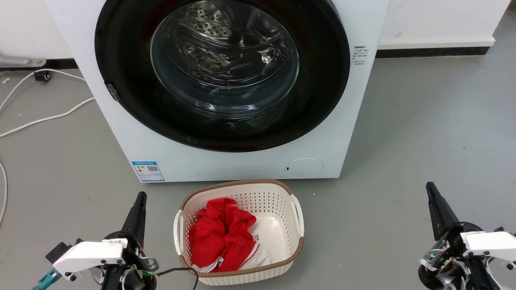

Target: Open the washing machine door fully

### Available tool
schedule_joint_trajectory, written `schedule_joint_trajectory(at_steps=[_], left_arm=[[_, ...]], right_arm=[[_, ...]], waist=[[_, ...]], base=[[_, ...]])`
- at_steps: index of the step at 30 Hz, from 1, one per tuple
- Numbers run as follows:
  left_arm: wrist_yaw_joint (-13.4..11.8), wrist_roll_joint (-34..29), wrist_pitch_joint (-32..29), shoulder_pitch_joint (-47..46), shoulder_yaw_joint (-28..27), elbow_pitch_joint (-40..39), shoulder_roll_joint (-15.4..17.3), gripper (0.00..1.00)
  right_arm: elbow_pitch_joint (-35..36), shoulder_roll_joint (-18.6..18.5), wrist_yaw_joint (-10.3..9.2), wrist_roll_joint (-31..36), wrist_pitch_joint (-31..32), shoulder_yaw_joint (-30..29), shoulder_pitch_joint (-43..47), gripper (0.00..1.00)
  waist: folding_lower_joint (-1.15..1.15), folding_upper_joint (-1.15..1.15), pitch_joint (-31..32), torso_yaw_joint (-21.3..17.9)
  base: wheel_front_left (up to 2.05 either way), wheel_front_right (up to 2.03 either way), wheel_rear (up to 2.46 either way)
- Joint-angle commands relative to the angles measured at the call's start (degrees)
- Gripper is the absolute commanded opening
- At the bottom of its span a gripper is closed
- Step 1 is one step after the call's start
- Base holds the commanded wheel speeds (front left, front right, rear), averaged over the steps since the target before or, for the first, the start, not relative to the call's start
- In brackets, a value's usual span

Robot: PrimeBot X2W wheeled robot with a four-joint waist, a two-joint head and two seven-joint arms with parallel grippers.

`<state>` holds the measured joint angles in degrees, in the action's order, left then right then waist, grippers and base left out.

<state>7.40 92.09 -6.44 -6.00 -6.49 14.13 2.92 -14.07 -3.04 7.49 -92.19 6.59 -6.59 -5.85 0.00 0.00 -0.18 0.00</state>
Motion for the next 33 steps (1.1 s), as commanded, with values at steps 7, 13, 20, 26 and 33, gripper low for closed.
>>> schedule_joint_trajectory(at_steps=[7,13,20,26,33], left_arm=[[0.2,0.0,0.0,-0.4,-0.1,0.0,0.0,0.0],[0.2,0.0,0.0,-0.4,-0.1,0.0,0.0,0.0],[0.2,0.0,0.0,-0.4,-0.1,0.0,0.0,0.0],[-0.1,-0.1,0.4,0.6,0.7,0.9,-0.1,1.0],[0.0,-1.6,2.5,0.2,3.1,0.1,-0.1,1.0]], right_arm=[[-0.1,0.2,0.0,0.0,0.0,0.0,-0.8,0.0],[-0.1,0.2,0.0,0.0,0.0,0.0,-0.8,0.0],[-0.1,0.2,0.0,0.0,0.0,0.0,-0.8,0.0],[-0.6,0.0,0.0,0.1,-0.4,0.2,0.9,1.0],[1.1,0.0,0.0,1.0,-2.5,0.3,2.0,1.0]], waist=[[0.0,0.0,0.0,0.0],[0.0,0.0,0.0,0.0],[0.0,0.0,0.0,0.0],[0.0,0.0,0.0,0.0],[0.0,0.0,0.0,0.0]], base=[[0.0,0.0,0.0],[0.0,0.0,0.0],[0.0,0.0,0.0],[0.0,0.0,0.0],[0.0,0.0,0.0]])
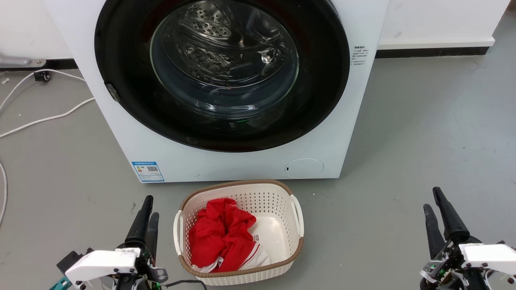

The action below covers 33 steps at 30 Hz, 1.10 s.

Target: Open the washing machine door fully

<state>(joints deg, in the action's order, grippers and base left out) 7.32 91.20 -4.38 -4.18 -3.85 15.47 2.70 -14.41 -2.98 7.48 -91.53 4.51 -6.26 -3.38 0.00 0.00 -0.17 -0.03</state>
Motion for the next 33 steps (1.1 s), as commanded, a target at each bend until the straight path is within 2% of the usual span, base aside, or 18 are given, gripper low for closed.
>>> schedule_joint_trajectory(at_steps=[1,7,23,33], left_arm=[[0.0,-1.1,0.7,-1.7,0.7,-1.4,0.1,1.0],[0.1,-5.5,2.3,-1.7,1.2,-3.1,0.1,1.0],[0.1,-27.2,6.1,-1.5,2.7,-7.7,0.2,1.0],[-0.4,-39.5,8.2,-1.4,5.0,-8.4,0.2,1.0]], right_arm=[[1.7,0.0,0.01,0.8,-0.7,0.1,-0.4,1.0],[4.0,0.0,0.01,6.7,-2.3,1.1,0.3,1.0],[10.3,0.0,0.01,35.2,-6.2,4.5,1.7,1.0],[11.8,0.0,0.01,47.1,-8.2,4.9,3.0,1.0]], waist=[[0.0,0.0,0.0,0.0],[0.0,0.0,0.1,0.0],[0.0,0.0,0.0,0.2],[0.0,0.0,0.2,0.5]], base=[[0.0,0.0,0.0],[0.0,0.0,0.0],[0.0,0.0,0.0],[0.0,0.0,0.0]])
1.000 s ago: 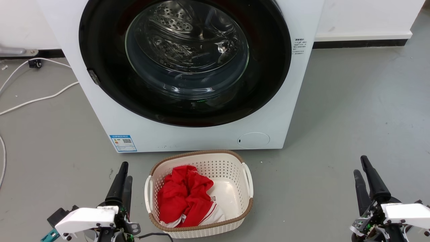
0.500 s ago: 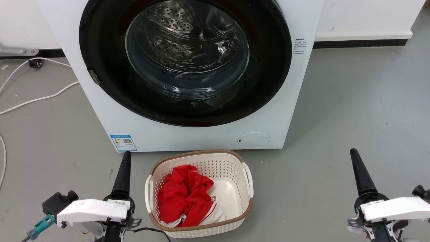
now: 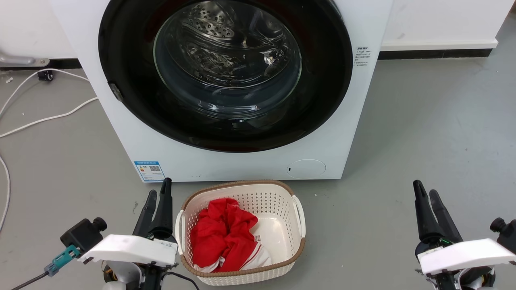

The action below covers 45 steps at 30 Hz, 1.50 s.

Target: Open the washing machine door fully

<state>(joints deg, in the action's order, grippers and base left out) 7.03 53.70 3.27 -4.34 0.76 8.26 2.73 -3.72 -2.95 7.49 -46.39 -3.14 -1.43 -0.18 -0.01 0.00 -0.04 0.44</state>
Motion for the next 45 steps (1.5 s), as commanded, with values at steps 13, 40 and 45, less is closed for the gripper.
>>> schedule_joint_trajectory(at_steps=[13,40,45], left_arm=[[-1.7,-13.2,2.8,-0.9,1.9,-2.1,0.2,1.0],[-3.4,-32.0,6.9,0.0,4.4,-2.0,0.3,1.0],[-3.7,-34.9,7.6,0.0,5.0,-2.2,0.4,1.0]], right_arm=[[2.8,0.0,0.0,12.1,-2.8,0.8,1.0,1.0],[2.1,0.1,0.0,30.7,-7.0,1.1,2.5,1.0],[2.0,0.1,0.0,33.6,-7.7,1.0,2.7,1.0]], waist=[[0.0,0.0,0.2,0.3],[0.0,0.0,0.2,0.5],[0.01,0.0,0.1,0.7]], base=[[0.0,0.0,0.0],[0.0,0.0,0.0],[0.0,0.0,0.0]])
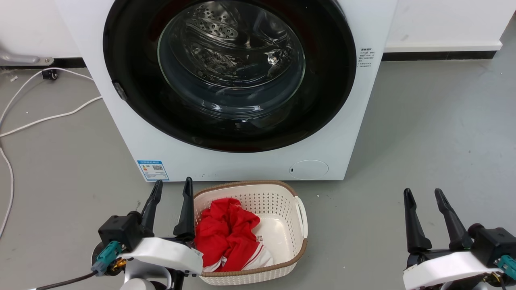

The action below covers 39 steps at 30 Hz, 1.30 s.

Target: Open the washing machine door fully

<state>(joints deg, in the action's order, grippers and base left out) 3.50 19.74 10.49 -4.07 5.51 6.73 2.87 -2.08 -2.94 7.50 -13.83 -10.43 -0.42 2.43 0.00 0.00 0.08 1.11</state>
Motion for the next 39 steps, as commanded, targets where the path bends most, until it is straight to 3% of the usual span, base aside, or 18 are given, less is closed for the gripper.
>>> schedule_joint_trajectory(at_steps=[1,39], left_arm=[[-0.3,-1.5,0.5,-0.2,0.3,-0.6,0.3,1.0],[-1.5,-17.8,4.8,0.2,2.1,0.6,0.5,1.0]], right_arm=[[0.4,0.1,-0.02,1.7,-0.5,0.0,0.1,1.0],[1.8,0.1,-0.02,16.9,-2.2,-0.2,1.6,1.0]], waist=[[0.0,0.0,0.0,0.0],[0.0,0.0,0.3,0.6]], base=[[0.0,0.0,0.0],[0.0,0.0,0.0]])
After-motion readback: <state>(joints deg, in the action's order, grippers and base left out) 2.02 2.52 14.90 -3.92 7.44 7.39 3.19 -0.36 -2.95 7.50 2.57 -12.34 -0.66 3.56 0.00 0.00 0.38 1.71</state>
